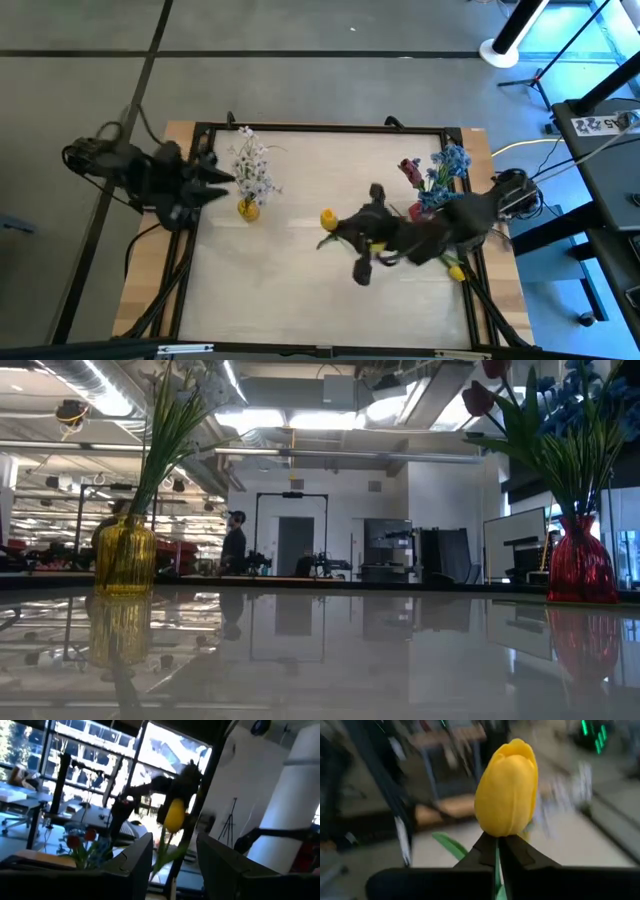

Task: Sort flowers into vase by color
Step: Put the bottom yellow flower into the yellow vase

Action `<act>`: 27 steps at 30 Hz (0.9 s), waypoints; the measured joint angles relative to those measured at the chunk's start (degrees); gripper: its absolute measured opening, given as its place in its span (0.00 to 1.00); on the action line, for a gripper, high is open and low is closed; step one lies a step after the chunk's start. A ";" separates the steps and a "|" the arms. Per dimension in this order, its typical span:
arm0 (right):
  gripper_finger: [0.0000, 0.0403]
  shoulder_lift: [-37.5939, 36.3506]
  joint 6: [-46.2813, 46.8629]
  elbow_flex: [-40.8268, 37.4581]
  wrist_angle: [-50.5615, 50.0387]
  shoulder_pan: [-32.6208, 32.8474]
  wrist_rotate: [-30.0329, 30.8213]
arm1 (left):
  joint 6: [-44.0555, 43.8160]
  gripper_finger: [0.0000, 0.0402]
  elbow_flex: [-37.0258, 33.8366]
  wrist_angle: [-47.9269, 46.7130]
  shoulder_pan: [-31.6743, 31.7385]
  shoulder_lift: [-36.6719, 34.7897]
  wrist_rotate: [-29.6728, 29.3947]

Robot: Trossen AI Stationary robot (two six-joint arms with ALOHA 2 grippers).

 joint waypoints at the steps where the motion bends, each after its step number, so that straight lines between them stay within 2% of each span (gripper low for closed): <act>1: 0.01 -0.11 -3.47 0.78 3.92 0.00 -0.22 | 0.04 0.37 0.00 0.85 -0.16 1.20 0.00; 6: 0.01 0.11 -16.38 1.55 20.08 -0.62 -5.08 | 1.83 0.37 0.00 7.98 -1.29 8.19 0.36; 10: 0.01 0.39 -19.17 1.55 27.19 -2.40 -11.56 | 4.35 0.37 0.00 15.73 -2.48 12.61 -0.51; 16: 0.01 0.63 -16.88 1.53 21.85 -5.01 -12.05 | 6.93 0.37 0.00 19.97 -3.37 17.93 -5.36; 27: 0.01 3.36 -14.71 1.53 19.29 -7.43 -12.08 | 9.81 0.37 0.00 23.58 -3.33 24.36 -9.03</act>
